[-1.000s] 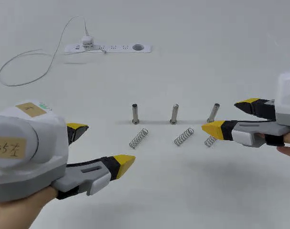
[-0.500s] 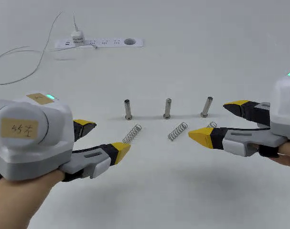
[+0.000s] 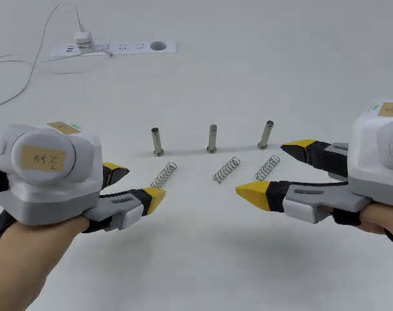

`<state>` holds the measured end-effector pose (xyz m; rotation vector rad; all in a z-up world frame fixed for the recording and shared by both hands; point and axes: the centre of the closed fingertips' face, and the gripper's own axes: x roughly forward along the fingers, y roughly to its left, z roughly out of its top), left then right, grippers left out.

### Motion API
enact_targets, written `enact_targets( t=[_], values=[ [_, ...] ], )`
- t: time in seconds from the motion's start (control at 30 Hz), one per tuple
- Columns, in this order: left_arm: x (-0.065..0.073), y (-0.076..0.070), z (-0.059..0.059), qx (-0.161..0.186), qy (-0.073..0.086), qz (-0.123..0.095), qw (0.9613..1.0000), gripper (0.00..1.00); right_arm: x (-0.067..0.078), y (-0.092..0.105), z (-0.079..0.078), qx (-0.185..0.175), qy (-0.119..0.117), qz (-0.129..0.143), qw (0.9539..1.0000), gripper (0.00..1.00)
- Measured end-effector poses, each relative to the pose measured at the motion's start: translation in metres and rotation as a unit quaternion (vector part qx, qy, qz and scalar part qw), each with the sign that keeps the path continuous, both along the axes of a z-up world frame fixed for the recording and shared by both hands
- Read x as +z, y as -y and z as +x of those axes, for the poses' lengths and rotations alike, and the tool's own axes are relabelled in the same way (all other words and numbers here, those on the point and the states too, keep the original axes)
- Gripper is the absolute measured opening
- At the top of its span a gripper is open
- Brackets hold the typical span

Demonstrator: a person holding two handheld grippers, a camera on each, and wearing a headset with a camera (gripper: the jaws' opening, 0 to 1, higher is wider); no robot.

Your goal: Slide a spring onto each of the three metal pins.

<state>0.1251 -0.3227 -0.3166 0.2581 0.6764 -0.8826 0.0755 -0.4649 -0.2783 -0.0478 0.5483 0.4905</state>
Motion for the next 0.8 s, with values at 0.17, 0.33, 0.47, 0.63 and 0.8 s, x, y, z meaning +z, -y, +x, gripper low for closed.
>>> enact_targets(
  t=[0.17,0.33,0.47,0.63,0.8],
  values=[
    [-0.007,0.005,0.002,-0.008,-0.003,0.004,1.0000,0.36,-0.003,-0.003,-0.003,0.001,-0.003,0.006,1.0000,0.65],
    [-0.015,0.008,0.006,-0.008,-0.004,0.014,0.9999,0.33,-0.006,-0.005,-0.005,0.002,-0.004,0.008,1.0000,0.66],
    [-0.024,0.009,0.006,-0.011,-0.012,0.023,0.9996,0.32,-0.009,-0.005,-0.006,0.003,-0.008,0.006,0.9999,0.66],
    [-0.028,0.014,0.006,-0.017,-0.018,0.025,0.9994,0.29,-0.013,-0.003,-0.006,-0.004,-0.010,0.007,0.9999,0.66],
    [-0.030,0.018,0.008,-0.020,-0.020,0.025,0.9993,0.27,-0.016,-0.003,-0.010,-0.008,-0.016,0.011,0.9998,0.66]
  ],
)
